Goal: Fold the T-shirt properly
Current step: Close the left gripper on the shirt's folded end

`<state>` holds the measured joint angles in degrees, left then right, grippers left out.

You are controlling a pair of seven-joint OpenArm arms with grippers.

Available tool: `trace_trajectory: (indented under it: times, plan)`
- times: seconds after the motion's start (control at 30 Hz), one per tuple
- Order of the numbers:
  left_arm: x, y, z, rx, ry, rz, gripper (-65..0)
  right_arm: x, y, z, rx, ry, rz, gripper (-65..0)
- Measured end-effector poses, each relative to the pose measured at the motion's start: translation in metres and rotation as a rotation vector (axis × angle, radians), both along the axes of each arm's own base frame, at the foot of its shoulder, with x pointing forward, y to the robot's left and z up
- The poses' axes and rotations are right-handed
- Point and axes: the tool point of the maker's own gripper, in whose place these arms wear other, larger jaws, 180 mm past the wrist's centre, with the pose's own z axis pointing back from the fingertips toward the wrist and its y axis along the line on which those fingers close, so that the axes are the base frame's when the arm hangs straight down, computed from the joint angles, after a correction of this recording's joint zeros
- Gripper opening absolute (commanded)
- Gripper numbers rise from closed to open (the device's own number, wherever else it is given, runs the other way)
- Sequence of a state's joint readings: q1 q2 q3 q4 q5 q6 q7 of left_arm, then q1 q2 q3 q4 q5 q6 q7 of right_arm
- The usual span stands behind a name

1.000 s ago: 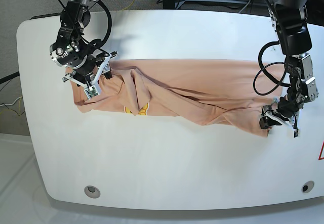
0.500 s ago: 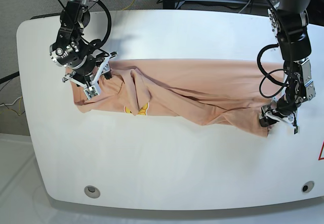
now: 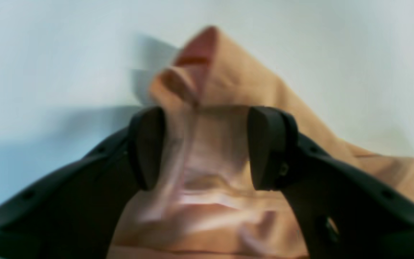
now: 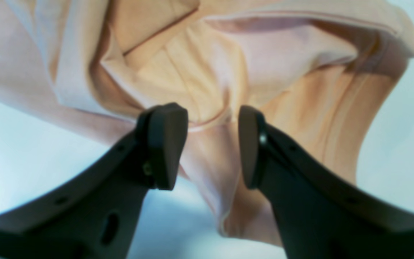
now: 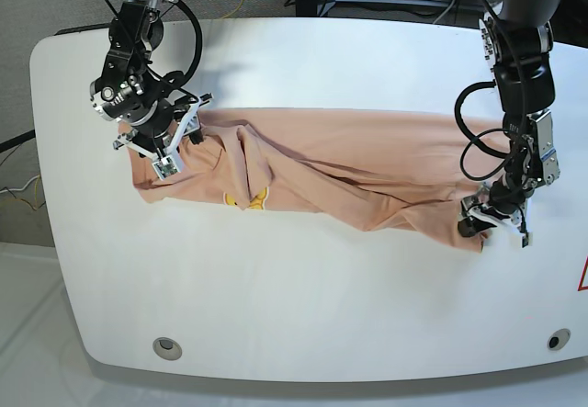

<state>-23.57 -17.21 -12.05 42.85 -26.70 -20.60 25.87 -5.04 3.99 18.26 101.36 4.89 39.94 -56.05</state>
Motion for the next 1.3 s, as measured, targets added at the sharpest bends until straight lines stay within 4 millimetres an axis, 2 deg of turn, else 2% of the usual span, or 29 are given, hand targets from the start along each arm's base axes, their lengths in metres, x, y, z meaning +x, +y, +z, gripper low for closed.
trace_trajectory:
  times: [0.23,0.57,1.0,1.3]
  plan:
    - [0.005,-0.017,0.000,-0.018,-0.002,-0.024,-30.6,-0.001,0.000,-0.001,0.000,0.003,0.000,-38.3]
    - [0.006,-0.024,-0.001,0.005,0.005,-0.060,-30.6,-0.001,-0.001,-0.001,-0.003,0.002,0.000,-38.3]
    - [0.009,-0.018,0.004,0.018,0.030,-0.071,-30.7,-0.001,-0.001,0.000,-0.002,0.001,0.000,-38.3]
    - [0.021,-0.004,0.028,0.067,-0.002,-0.040,-30.7,-0.001,-0.001,0.000,-0.002,0.001,0.000,-38.3]
